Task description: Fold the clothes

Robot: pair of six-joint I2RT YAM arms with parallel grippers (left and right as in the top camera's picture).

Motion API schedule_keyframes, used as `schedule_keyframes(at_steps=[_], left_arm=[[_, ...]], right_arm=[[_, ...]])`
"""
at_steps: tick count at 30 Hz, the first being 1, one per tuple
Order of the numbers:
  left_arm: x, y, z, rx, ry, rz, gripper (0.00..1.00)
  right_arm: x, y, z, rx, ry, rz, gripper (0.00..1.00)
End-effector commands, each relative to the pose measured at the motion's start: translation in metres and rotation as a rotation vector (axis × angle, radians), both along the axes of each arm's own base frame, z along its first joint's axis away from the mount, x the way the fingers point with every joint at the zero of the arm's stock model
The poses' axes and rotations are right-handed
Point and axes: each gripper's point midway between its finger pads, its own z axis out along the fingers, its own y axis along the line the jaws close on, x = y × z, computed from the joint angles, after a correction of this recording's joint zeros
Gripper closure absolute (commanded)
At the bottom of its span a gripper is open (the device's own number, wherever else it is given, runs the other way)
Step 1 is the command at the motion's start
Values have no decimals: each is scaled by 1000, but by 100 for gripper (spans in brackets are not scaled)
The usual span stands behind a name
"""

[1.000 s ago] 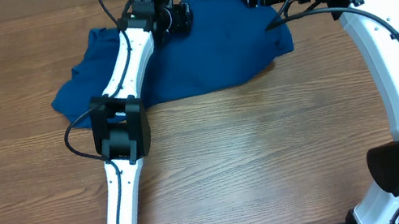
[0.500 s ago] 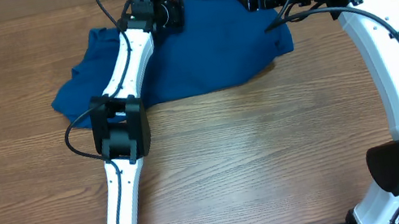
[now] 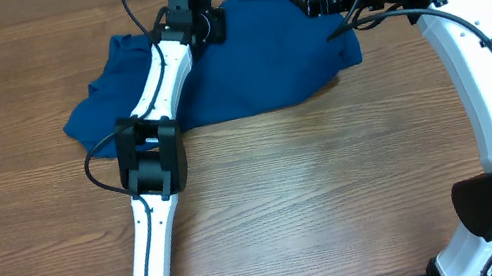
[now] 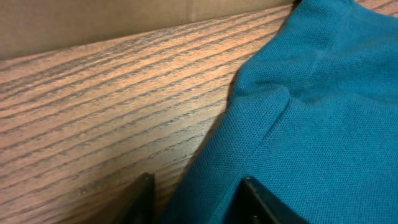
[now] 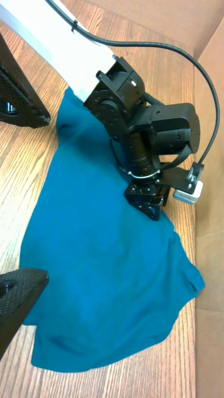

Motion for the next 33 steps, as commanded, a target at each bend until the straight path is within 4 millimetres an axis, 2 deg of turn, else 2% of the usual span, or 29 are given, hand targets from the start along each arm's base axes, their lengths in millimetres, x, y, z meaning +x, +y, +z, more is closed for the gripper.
schedule_keyframes(at_steps=[1, 5, 10, 15, 19, 24, 28, 33], left_arm=[[-7, -3, -24, -1, 40, -31, 67], [-11, -14, -17, -50, 46, -80, 95], [-17, -22, 20, -102, 47, -119, 96], [-29, -25, 90, -138, 27, -151, 96], [-56, -26, 150, -169, 42, -178, 96], [-97, -24, 207, -159, 77, -186, 96], [-132, -23, 225, -148, 150, -197, 96], [-179, -37, 223, -150, 294, -249, 96]], right_arm=[[-2, 1, 2, -4, -4, 8, 24], [-3, 1, 0, -5, 3, 8, 24], [-3, 1, 0, -6, 4, 8, 25], [-3, 1, 0, -6, 4, 7, 24], [-3, 1, 0, -7, 4, 7, 24], [0, -10, -5, -60, 6, -39, 23], [-2, -28, -13, -119, 38, -107, 19], [-3, -61, -23, -110, 117, -244, 17]])
